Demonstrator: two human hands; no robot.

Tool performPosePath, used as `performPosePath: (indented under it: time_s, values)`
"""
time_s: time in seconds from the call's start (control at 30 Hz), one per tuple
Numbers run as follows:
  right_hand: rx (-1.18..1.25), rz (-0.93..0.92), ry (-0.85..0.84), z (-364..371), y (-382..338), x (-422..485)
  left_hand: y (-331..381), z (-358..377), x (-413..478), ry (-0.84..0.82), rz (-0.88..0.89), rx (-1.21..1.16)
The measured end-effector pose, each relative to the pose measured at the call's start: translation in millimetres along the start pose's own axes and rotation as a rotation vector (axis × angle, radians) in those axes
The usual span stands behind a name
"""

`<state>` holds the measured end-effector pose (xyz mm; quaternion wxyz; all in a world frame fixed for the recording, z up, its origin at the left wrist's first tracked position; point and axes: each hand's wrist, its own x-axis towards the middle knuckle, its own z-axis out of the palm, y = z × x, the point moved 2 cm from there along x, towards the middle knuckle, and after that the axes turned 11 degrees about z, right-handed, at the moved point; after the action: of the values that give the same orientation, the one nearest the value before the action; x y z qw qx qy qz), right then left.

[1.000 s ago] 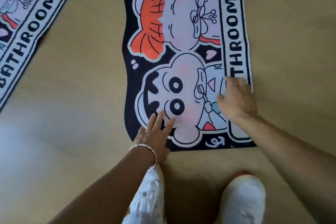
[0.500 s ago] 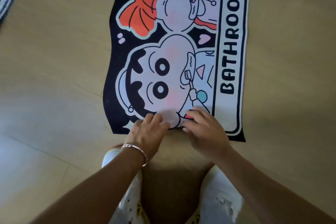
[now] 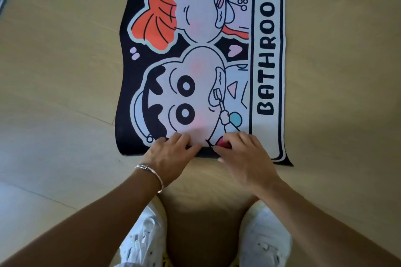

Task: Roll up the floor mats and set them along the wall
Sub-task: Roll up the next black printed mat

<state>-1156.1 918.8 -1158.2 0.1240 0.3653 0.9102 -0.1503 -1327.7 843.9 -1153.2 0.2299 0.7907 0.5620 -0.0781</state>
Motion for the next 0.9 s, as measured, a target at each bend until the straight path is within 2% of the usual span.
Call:
performPosePath:
  time_s: [0.13,0.2,0.3,0.43,0.53,0.6,0.67,0.77,0.9]
  values:
    - [0.050,0.007,0.081,9,-2,0,4,5,-8,0.080,0.037,0.188]
    - [0.109,0.033,0.091,12,-3,-1,8,3,-6,0.112,0.035,0.191]
    - [0.193,0.111,0.080,8,-3,2,12,-2,-3,0.057,-0.043,0.045]
    - [0.226,0.184,-0.072,2,-2,11,-3,-3,0,-0.027,-0.279,-0.204]
    - [0.188,0.126,-0.017,-1,1,14,-14,-5,6,-0.029,-0.328,-0.279]
    - [0.163,0.150,0.050,0,4,13,-17,-5,10,0.010,-0.363,-0.320]
    - [0.153,0.140,0.048,3,8,10,-19,-7,15,0.020,-0.404,-0.337]
    - [0.218,0.155,-0.012,5,13,8,-15,-12,14,0.011,-0.447,-0.293]
    - [0.200,0.141,0.133,4,11,10,-5,-8,10,0.069,-0.351,-0.137]
